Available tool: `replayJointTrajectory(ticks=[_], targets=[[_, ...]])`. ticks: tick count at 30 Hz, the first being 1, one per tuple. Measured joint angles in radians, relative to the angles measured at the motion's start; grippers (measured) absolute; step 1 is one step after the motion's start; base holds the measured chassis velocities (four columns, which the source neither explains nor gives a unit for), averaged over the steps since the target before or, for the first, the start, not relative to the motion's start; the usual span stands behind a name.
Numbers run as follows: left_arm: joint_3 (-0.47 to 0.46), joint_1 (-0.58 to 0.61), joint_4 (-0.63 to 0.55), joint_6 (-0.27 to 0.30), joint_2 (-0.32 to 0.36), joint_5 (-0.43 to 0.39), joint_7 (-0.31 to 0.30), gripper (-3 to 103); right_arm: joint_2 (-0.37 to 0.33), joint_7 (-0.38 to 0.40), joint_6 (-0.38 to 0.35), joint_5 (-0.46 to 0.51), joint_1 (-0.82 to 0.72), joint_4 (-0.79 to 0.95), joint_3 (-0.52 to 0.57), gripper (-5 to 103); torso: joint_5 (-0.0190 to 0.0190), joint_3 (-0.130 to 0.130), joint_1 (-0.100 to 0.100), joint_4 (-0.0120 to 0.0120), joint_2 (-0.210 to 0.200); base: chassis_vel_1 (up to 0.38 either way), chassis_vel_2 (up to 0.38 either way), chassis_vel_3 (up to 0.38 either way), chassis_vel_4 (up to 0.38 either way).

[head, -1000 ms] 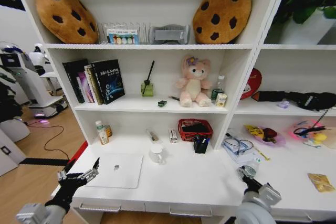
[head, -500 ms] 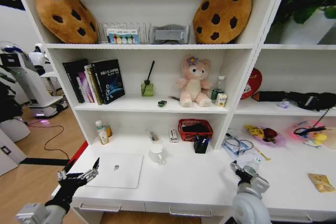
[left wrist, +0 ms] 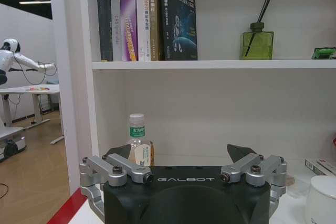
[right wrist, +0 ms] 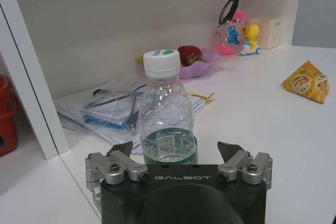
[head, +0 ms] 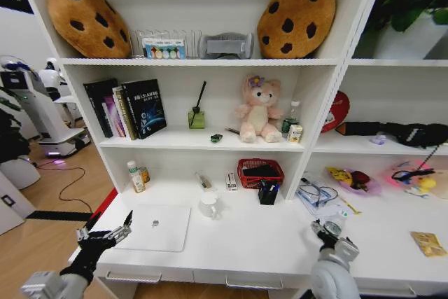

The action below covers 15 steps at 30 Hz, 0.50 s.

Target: Organize the objects on the table.

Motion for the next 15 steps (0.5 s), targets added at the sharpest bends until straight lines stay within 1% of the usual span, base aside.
replayJointTrajectory(ticks=[1, 3, 5, 6, 7, 8, 9, 10, 11, 12, 13, 14, 15], targets=[[0.000, 0.000, 0.000, 0.000, 0.000, 0.000, 0.000, 100, 0.000, 0.000, 0.000, 0.000, 0.000, 0.000, 0.000, 89, 0.0000, 0.000, 0.000, 0.0000, 0.000, 0.000, 0.000, 0.000, 0.000], [0.000, 0.000, 0.000, 0.000, 0.000, 0.000, 0.000, 100, -0.002, -0.015, 0.006, 0.005, 0.003, -0.013, 0.020, 77, 0.0000, 0.000, 0.000, 0.0000, 0.000, 0.000, 0.000, 0.000, 0.000], [0.000, 0.000, 0.000, 0.000, 0.000, 0.000, 0.000, 100, -0.003, -0.019, 0.007, 0.010, 0.006, -0.018, 0.026, 77, 0.0000, 0.000, 0.000, 0.0000, 0.000, 0.000, 0.000, 0.000, 0.000], [0.000, 0.000, 0.000, 0.000, 0.000, 0.000, 0.000, 100, -0.006, -0.027, 0.009, 0.020, 0.011, -0.025, 0.034, 72, 0.0000, 0.000, 0.000, 0.0001, 0.000, 0.000, 0.000, 0.000, 0.000], [0.000, 0.000, 0.000, 0.000, 0.000, 0.000, 0.000, 100, -0.006, -0.027, 0.009, 0.020, 0.011, -0.025, 0.034, 72, 0.0000, 0.000, 0.000, 0.0001, 0.000, 0.000, 0.000, 0.000, 0.000], [0.000, 0.000, 0.000, 0.000, 0.000, 0.000, 0.000, 100, -0.008, -0.034, 0.012, 0.026, 0.019, -0.036, 0.042, 61, 0.0000, 0.000, 0.000, 0.0001, 0.000, 0.000, 0.000, 0.000, 0.000], [0.000, 0.000, 0.000, 0.000, 0.000, 0.000, 0.000, 100, -0.008, -0.034, 0.012, 0.026, 0.019, -0.036, 0.042, 61, 0.0000, 0.000, 0.000, 0.0001, 0.000, 0.000, 0.000, 0.000, 0.000], [0.000, 0.000, 0.000, 0.000, 0.000, 0.000, 0.000, 100, -0.008, -0.039, 0.016, 0.026, 0.022, -0.043, 0.046, 57, -0.0001, 0.000, 0.000, 0.0001, 0.000, 0.000, 0.000, 0.000, 0.000], [0.000, 0.000, 0.000, 0.000, 0.000, 0.000, 0.000, 100, -0.008, -0.042, 0.018, 0.026, 0.022, -0.044, 0.046, 57, -0.0001, 0.000, 0.000, 0.0001, 0.000, 0.000, 0.000, 0.000, 0.000], [0.000, 0.000, 0.000, 0.000, 0.000, 0.000, 0.000, 100, -0.007, -0.049, 0.021, 0.024, 0.018, -0.045, 0.047, 47, -0.0002, 0.000, 0.000, 0.0001, 0.000, 0.000, 0.000, 0.000, 0.000], [0.000, 0.000, 0.000, 0.000, 0.000, 0.000, 0.000, 100, -0.007, -0.049, 0.021, 0.024, 0.018, -0.045, 0.047, 47, -0.0002, 0.000, 0.000, 0.0001, 0.000, 0.000, 0.000, 0.000, 0.000], [0.000, 0.000, 0.000, 0.000, 0.000, 0.000, 0.000, 100, -0.005, -0.052, 0.025, 0.019, 0.014, -0.044, 0.048, 42, -0.0002, 0.000, 0.000, 0.0001, 0.000, 0.000, 0.000, 0.000, 0.000], [0.000, 0.000, 0.000, 0.000, 0.000, 0.000, 0.000, 100, -0.004, -0.056, 0.029, 0.012, 0.007, -0.039, 0.047, 42, 0.0000, 0.000, 0.000, 0.0001, 0.000, 0.000, 0.000, 0.000, 0.000]])
